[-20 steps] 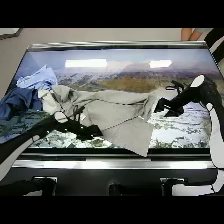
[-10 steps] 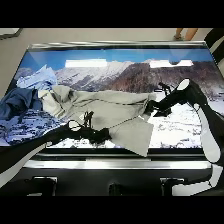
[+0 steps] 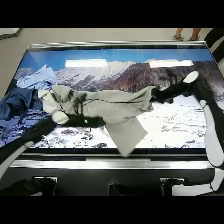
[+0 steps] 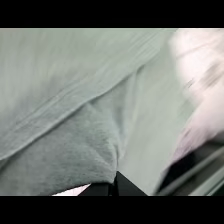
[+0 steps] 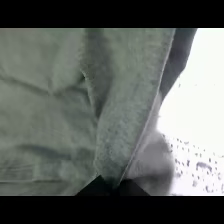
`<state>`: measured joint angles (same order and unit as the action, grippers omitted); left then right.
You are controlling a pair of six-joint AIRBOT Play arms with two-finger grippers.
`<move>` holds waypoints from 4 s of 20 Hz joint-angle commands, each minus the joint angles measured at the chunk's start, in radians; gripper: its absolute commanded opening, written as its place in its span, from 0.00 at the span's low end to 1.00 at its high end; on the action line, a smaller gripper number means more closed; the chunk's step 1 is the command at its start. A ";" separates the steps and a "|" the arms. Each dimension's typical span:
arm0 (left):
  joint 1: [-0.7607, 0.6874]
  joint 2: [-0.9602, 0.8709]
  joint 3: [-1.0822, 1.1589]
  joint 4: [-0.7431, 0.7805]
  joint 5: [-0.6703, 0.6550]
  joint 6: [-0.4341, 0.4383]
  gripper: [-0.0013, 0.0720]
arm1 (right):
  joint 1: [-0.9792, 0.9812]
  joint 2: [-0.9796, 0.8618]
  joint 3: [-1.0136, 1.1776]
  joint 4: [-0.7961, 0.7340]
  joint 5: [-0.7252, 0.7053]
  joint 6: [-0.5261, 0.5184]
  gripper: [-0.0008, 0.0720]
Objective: Fold the shirts.
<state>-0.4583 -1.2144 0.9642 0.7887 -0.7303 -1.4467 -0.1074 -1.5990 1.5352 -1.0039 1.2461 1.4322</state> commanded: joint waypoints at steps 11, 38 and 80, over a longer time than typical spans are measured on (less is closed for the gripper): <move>0.274 0.413 0.850 0.221 -0.037 -0.124 0.06 | -0.170 0.777 0.338 -0.207 -0.262 0.279 0.07; 0.286 -0.489 0.690 0.399 -0.133 -0.126 0.07 | -0.121 -0.258 0.281 0.043 -0.116 0.412 0.07; 0.576 -0.233 -0.097 0.039 -0.279 0.116 0.07 | -0.299 -0.053 -0.344 -0.117 -0.089 0.191 0.07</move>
<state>0.1188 -1.4689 0.8646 0.8448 -0.9962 -1.3357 -0.4385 -1.6463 1.1847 -1.1252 1.2327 1.5726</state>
